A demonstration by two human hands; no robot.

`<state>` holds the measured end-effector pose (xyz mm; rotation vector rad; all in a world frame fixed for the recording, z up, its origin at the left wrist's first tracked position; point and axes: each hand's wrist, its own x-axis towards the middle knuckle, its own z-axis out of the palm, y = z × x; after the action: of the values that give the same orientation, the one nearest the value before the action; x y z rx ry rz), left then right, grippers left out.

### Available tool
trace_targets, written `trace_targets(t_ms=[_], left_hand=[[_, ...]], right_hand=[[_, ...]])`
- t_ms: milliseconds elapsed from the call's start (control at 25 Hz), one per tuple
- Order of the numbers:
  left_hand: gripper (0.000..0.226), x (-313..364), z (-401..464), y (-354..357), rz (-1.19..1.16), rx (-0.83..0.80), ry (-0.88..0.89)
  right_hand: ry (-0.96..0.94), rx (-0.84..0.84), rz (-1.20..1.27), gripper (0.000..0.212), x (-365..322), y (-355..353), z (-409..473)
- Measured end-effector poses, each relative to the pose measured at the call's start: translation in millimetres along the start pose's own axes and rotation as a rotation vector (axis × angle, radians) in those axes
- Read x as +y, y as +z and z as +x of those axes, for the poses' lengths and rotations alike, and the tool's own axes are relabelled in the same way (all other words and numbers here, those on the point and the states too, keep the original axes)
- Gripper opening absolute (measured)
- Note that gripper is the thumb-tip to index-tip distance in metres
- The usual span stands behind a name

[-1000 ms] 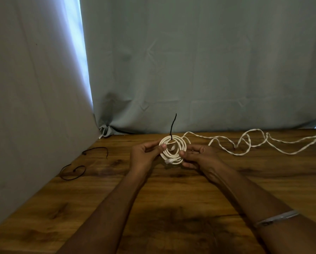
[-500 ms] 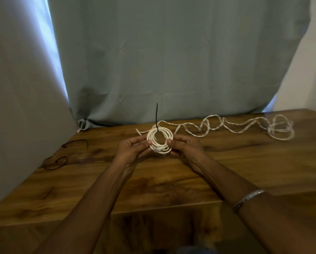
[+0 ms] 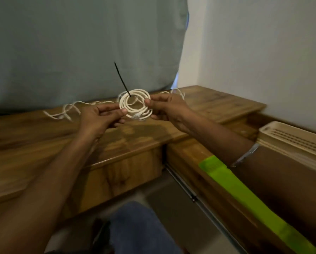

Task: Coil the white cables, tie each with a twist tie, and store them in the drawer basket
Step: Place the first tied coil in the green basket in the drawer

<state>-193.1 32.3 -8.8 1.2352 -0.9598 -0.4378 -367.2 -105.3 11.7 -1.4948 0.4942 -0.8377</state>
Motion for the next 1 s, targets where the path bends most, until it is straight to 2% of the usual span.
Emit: trace_targets(t_ms=[120, 280, 360, 440, 560, 680, 840, 920, 1000], left_hand=[[0.026, 1.5, -19.5, 63.6, 0.096, -0.103, 0.102], [0.019, -7.8, -49.3, 142.6, -0.001, -0.310, 0.065], [0.015, -21.3, -58.0, 166.5, 0.026, -0.403, 0.037], [0.018, -38.7, -63.7, 188.1, 0.158, -0.523, 0.033], [0.026, -57.9, -69.3, 207.7, 0.518, -0.649, 0.074], [0.040, -66.1, -73.5, 211.6, 0.786, -0.690, 0.070], [0.049, -62.6, -75.2, 212.2, 0.927, -0.692, 0.140], [0.048, -60.5, -73.2, 216.5, 1.018, -0.665, 0.166], [0.036, -63.3, -68.8, 217.1, 1.031, -0.661, 0.116]], right_hand=[[0.040, 0.068, -0.080, 0.021, -9.5, -64.9, -47.9], [0.091, 0.218, -0.140, 0.010, -6.5, -137.1, -120.4], [0.130, 0.254, -0.162, 0.006, 4.8, -162.3, -150.2], [0.217, 0.279, -0.188, 0.009, 23.1, -185.4, -175.3], [0.375, 0.336, -0.218, 0.033, 52.6, -205.6, -194.2], [0.491, 0.299, -0.251, 0.041, 67.9, -210.0, -197.2], [0.598, 0.224, -0.331, 0.046, 79.1, -196.3, -183.1], [0.630, 0.210, -0.393, 0.040, 84.0, -187.5, -177.1], [0.684, 0.189, -0.431, 0.038, 86.8, -184.4, -174.9]])
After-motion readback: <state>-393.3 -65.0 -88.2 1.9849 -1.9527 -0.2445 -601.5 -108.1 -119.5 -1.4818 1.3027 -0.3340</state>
